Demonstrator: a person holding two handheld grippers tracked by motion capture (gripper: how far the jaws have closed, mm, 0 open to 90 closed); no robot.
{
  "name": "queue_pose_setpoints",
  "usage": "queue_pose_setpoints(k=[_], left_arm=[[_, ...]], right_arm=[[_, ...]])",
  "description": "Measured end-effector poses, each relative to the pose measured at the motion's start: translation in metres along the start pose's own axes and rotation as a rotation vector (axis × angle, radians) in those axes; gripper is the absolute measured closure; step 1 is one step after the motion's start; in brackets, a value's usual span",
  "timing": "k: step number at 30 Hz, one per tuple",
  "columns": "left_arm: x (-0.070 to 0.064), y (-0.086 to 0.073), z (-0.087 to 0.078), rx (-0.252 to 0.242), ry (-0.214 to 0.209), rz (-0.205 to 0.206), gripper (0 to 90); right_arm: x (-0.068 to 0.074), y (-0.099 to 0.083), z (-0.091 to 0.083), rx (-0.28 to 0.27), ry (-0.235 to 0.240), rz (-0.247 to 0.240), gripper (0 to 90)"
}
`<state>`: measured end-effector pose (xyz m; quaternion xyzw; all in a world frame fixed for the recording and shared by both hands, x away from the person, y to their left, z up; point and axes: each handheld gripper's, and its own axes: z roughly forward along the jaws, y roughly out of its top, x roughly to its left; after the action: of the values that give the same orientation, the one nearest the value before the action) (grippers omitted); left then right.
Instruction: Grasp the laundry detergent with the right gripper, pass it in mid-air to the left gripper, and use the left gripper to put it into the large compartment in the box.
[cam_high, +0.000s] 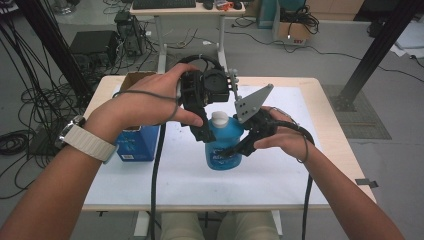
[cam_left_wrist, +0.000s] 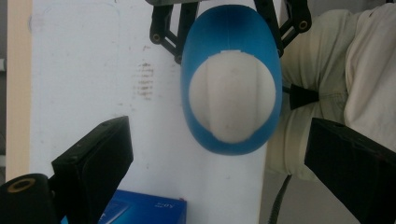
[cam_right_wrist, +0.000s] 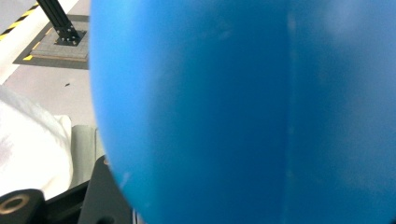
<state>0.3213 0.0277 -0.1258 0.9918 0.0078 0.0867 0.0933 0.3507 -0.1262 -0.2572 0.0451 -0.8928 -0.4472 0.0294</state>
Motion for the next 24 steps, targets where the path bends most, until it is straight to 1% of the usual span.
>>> queue_pose_setpoints(k=[1, 2, 3, 4, 5, 10, 11, 12, 13, 17, 18, 21, 22, 23, 24], left_arm=[[0.000, 0.001, 0.001, 0.000, 0.002, 0.000, 8.1], [0.001, 0.002, 0.002, -0.001, 0.001, 0.004, 8.2], [0.001, 0.003, 0.003, -0.002, 0.000, 0.002, 8.2], [0.001, 0.003, 0.004, -0.001, -0.003, 0.004, 8.2], [0.002, 0.005, 0.006, -0.003, -0.006, 0.004, 8.2], [0.002, 0.007, 0.009, 0.000, -0.010, -0.001, 8.2], [0.003, 0.007, 0.010, -0.001, -0.009, -0.001, 8.3], [0.003, 0.008, 0.010, -0.001, -0.009, -0.006, 8.2], [0.003, 0.008, 0.011, -0.003, -0.010, -0.009, 8.3], [0.003, 0.009, 0.014, -0.005, -0.010, -0.017, 8.3], [0.003, 0.009, 0.014, -0.002, -0.013, -0.015, 8.3], [0.004, 0.010, 0.016, 0.003, -0.012, -0.013, 8.5], [0.004, 0.010, 0.016, 0.004, -0.013, -0.016, 8.5], [0.004, 0.010, 0.016, 0.004, -0.013, -0.016, 8.5], [0.004, 0.010, 0.017, 0.001, -0.013, -0.016, 8.6]], right_arm=[[-0.001, 0.000, 0.000, -0.003, 0.002, -0.011, 43.4], [-0.001, 0.000, 0.001, -0.003, -0.001, -0.009, 43.3], [0.000, 0.001, 0.001, 0.001, 0.003, 0.003, 43.3], [0.000, 0.001, 0.000, 0.002, 0.008, 0.003, 43.4], [0.000, 0.002, 0.001, 0.006, 0.010, 0.015, 43.4], [0.000, 0.002, 0.002, 0.015, 0.006, 0.018, 43.3], [-0.001, 0.001, 0.004, 0.013, -0.003, 0.004, 43.3], [-0.002, 0.001, 0.004, 0.019, -0.025, -0.008, 43.3], [-0.002, 0.001, 0.004, 0.018, -0.028, -0.010, 43.3], [-0.002, 0.000, 0.005, 0.022, -0.029, -0.003, 43.3], [-0.001, 0.000, 0.004, 0.026, -0.027, 0.006, 43.3], [-0.002, 0.000, 0.004, 0.021, -0.028, -0.006, 43.3], [-0.002, 0.000, 0.004, 0.021, -0.028, -0.005, 43.3], [-0.001, 0.000, 0.004, 0.020, -0.017, 0.007, 43.3], [-0.001, 0.000, 0.004, 0.024, -0.027, -0.003, 43.3]])
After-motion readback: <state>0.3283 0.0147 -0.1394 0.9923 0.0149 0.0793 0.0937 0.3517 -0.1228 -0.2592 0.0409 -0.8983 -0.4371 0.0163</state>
